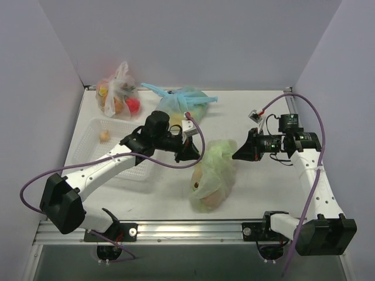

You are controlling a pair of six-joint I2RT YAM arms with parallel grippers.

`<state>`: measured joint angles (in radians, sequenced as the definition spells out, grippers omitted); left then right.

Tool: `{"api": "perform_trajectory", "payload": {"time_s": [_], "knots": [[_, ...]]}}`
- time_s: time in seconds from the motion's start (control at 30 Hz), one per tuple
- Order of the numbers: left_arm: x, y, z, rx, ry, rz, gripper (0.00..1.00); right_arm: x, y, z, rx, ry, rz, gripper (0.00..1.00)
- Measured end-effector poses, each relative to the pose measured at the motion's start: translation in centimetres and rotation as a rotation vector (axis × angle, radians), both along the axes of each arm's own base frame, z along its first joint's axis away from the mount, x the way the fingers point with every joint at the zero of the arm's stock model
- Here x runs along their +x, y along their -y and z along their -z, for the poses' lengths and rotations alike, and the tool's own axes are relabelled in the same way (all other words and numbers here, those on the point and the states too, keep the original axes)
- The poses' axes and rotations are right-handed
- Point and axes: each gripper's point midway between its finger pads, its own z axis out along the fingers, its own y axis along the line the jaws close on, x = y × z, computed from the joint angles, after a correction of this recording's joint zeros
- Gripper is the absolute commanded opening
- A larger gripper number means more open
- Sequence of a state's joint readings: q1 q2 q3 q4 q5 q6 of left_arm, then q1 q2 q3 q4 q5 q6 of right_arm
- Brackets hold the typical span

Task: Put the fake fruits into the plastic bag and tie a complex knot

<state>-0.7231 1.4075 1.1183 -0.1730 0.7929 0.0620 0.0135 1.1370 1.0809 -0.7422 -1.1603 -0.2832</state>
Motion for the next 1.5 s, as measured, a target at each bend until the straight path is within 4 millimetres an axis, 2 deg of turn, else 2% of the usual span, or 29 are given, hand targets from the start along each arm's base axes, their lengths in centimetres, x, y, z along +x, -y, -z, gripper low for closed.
{"api": "perform_trajectory", "payload": {"time_s": [0.23, 0.77, 0.8, 0.83, 0.87, 0.9, 0.93, 0.97, 1.03, 1.13, 1.2, 1.23, 1.33, 1.5], "knots": [[1.1, -1.9, 0.2, 0.029, 0.047, -0.040, 0.00, -0.2, 1.6, 0.1, -0.041, 0.044, -0.011, 0.00], [2.1, -5.1, 2.3, 0.129, 0.140, -0.063, 0.00, -0.1, 6.4, 3.2, -0.179, 0.100, -0.016, 0.00], [2.0, -5.1, 2.3, 0.130, 0.144, -0.057, 0.01, -0.1, 6.4, 3.4, -0.182, 0.100, -0.020, 0.00], [2.0, -5.1, 2.2, 0.128, 0.146, -0.051, 0.08, -0.1, 6.4, 3.4, -0.183, 0.102, -0.025, 0.00], [1.9, -5.1, 2.2, 0.125, 0.150, -0.044, 0.22, -0.1, 6.4, 3.4, -0.184, 0.102, -0.028, 0.09], [1.8, -5.0, 2.2, 0.123, 0.157, -0.036, 0.30, -0.2, 6.4, 3.5, -0.189, 0.100, -0.032, 0.21], [1.7, -5.0, 2.2, 0.126, 0.159, -0.029, 0.39, -0.3, 6.4, 3.5, -0.203, 0.095, -0.034, 0.45], [1.6, -5.1, 2.3, 0.129, 0.162, -0.025, 0.53, -0.3, 6.6, 3.6, -0.223, 0.093, -0.034, 0.58], [1.5, -5.2, 2.2, 0.136, 0.171, -0.016, 0.61, 0.0, 7.0, 3.4, -0.261, 0.112, -0.038, 0.77], [1.4, -5.1, 1.5, 0.138, 0.197, 0.002, 0.82, 0.3, 7.3, 3.0, -0.319, 0.151, -0.051, 0.83], [1.4, -5.0, 0.7, 0.134, 0.229, 0.015, 0.97, 0.0, 7.3, 2.8, -0.364, 0.180, -0.073, 0.91], [1.3, -5.1, 0.4, 0.132, 0.241, 0.019, 0.97, -0.3, 7.1, 2.8, -0.388, 0.197, -0.093, 0.94], [1.1, -5.4, -0.1, 0.137, 0.296, 0.029, 0.97, -0.9, 6.5, 2.6, -0.459, 0.262, -0.148, 0.95], [1.8, -5.3, 0.2, 0.180, 0.436, 0.056, 0.97, -0.7, 5.6, 2.9, -0.551, 0.340, -0.202, 0.93]]}}
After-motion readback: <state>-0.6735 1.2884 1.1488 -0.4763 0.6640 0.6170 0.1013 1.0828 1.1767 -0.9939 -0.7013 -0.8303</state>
